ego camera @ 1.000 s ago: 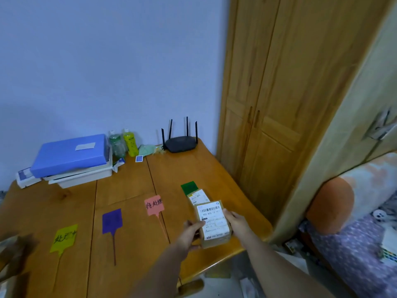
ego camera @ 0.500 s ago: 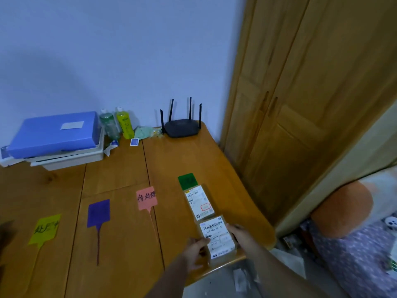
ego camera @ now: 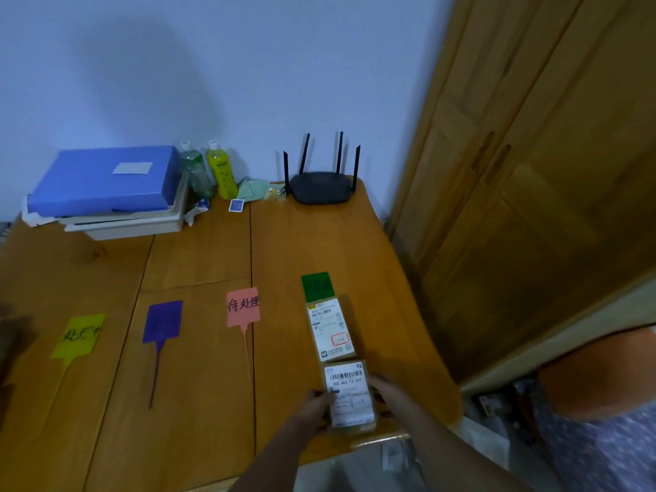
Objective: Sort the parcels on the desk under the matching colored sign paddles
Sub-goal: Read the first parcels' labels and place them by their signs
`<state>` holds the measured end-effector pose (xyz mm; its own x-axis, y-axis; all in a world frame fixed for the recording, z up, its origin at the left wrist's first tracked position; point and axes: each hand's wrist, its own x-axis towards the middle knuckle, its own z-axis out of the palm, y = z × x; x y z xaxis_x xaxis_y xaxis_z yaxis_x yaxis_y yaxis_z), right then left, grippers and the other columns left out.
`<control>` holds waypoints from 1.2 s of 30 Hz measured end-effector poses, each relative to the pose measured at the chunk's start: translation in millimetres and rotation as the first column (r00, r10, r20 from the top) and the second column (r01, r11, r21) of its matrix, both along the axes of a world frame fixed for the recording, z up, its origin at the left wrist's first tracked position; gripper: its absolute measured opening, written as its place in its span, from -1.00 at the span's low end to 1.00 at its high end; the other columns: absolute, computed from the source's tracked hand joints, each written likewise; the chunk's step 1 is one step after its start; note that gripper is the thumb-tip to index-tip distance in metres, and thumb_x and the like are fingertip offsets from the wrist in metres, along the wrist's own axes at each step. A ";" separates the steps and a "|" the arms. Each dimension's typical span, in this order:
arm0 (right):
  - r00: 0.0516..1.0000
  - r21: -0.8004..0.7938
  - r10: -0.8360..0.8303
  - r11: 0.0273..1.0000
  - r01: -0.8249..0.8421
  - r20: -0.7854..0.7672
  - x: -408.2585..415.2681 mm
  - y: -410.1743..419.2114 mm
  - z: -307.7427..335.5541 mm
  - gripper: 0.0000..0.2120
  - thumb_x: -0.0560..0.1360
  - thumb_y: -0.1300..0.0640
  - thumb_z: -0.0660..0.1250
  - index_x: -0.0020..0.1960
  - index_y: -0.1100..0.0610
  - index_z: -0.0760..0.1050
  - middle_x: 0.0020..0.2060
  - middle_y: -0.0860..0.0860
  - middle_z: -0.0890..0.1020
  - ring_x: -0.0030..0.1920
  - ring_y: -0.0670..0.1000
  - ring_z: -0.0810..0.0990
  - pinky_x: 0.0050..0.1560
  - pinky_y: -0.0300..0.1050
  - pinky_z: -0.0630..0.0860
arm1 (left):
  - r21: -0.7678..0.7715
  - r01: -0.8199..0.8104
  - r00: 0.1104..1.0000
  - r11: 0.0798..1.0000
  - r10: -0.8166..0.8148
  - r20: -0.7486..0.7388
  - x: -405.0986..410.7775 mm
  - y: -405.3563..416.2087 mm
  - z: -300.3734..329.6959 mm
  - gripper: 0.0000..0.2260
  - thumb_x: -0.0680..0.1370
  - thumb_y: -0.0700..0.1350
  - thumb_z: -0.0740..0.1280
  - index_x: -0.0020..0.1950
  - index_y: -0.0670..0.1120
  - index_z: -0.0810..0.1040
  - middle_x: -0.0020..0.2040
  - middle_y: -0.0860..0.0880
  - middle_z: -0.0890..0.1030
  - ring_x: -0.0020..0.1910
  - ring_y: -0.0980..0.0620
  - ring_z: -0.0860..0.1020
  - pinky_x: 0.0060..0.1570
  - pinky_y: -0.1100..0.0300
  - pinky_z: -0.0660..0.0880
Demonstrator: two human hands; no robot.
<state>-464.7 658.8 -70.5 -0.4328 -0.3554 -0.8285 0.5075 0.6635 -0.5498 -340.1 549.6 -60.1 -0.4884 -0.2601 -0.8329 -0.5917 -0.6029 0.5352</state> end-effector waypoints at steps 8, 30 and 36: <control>0.999 -0.035 0.034 0.999 -0.033 0.025 -15.6 2.7 -14.2 -0.62 0.50 -0.01 0.31 0.27 0.07 0.40 0.14 0.08 0.58 0.13 0.13 0.54 -0.14 -0.09 0.47 | -0.032 -0.076 0.997 0.997 0.077 0.029 -10.5 8.7 -1.2 -0.66 0.59 -0.21 0.24 0.36 -0.16 0.32 0.27 -0.19 0.50 0.29 -0.22 0.46 0.24 -0.11 0.45; 0.986 0.003 0.146 0.989 -0.146 -0.077 -25.1 3.2 -4.6 -0.44 0.49 -0.10 0.31 0.41 0.06 0.27 0.38 0.08 0.38 0.36 0.15 0.36 0.33 0.11 0.34 | -0.160 -0.163 0.981 0.974 0.178 0.082 -18.8 16.3 7.0 -0.54 0.60 -0.15 0.24 0.45 -0.24 0.21 0.33 -0.23 0.44 0.20 -0.19 0.48 0.09 0.01 0.45; 0.950 -0.033 0.023 0.999 -0.035 -0.312 -34.4 -9.9 17.8 -0.79 0.52 0.07 0.30 0.12 0.13 0.47 0.09 0.11 0.57 0.09 0.11 0.53 0.23 0.14 0.46 | -0.421 0.000 0.973 0.907 0.098 0.209 7.6 -5.4 26.6 -0.48 0.59 -0.03 0.25 0.48 -0.22 0.21 0.36 -0.21 0.41 0.19 -0.12 0.45 0.18 0.03 0.40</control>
<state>-499.1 648.9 -52.7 -0.6558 -0.4004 -0.6400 0.2878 0.6512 -0.7023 -332.5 544.2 -33.5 -0.2827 -0.6249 -0.7277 -0.6990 -0.3852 0.6025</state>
